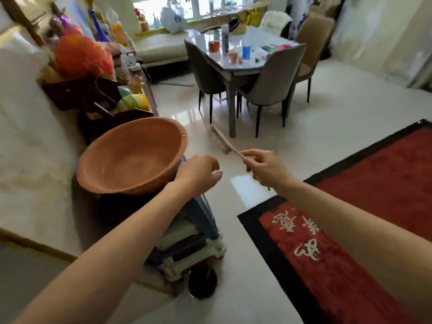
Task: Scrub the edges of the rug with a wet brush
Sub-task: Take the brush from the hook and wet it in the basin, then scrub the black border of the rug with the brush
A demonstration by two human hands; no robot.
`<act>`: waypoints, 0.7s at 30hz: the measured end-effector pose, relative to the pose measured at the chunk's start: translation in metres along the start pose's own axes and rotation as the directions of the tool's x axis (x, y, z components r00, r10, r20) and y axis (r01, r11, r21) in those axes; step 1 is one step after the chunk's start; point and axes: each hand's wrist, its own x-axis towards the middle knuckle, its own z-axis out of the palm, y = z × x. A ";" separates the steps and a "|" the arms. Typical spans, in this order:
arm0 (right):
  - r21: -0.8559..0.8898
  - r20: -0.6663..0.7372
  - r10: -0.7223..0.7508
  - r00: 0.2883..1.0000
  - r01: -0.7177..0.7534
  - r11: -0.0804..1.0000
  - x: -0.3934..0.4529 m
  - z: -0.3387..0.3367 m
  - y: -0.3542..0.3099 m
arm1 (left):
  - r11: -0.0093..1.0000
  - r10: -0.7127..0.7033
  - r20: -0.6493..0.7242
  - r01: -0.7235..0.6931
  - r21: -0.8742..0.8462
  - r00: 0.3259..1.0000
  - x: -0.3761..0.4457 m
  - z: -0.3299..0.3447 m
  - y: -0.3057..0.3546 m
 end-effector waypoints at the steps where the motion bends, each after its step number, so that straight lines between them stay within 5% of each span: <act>1: 0.025 -0.069 0.054 0.996 -0.053 0.998 -0.013 -0.020 0.028 | 0.999 0.045 0.040 -0.044 -0.006 0.998 0.012 0.021 0.027; 12: 0.104 -0.342 0.468 0.815 -0.462 0.881 -0.120 -0.066 0.305 | 0.987 0.145 0.484 -0.163 -0.005 0.863 0.070 0.279 0.159; 21: 0.076 -0.290 0.638 0.713 -0.647 0.759 -0.081 0.048 0.523 | 0.983 0.088 0.612 -0.168 0.074 0.786 0.134 0.529 0.102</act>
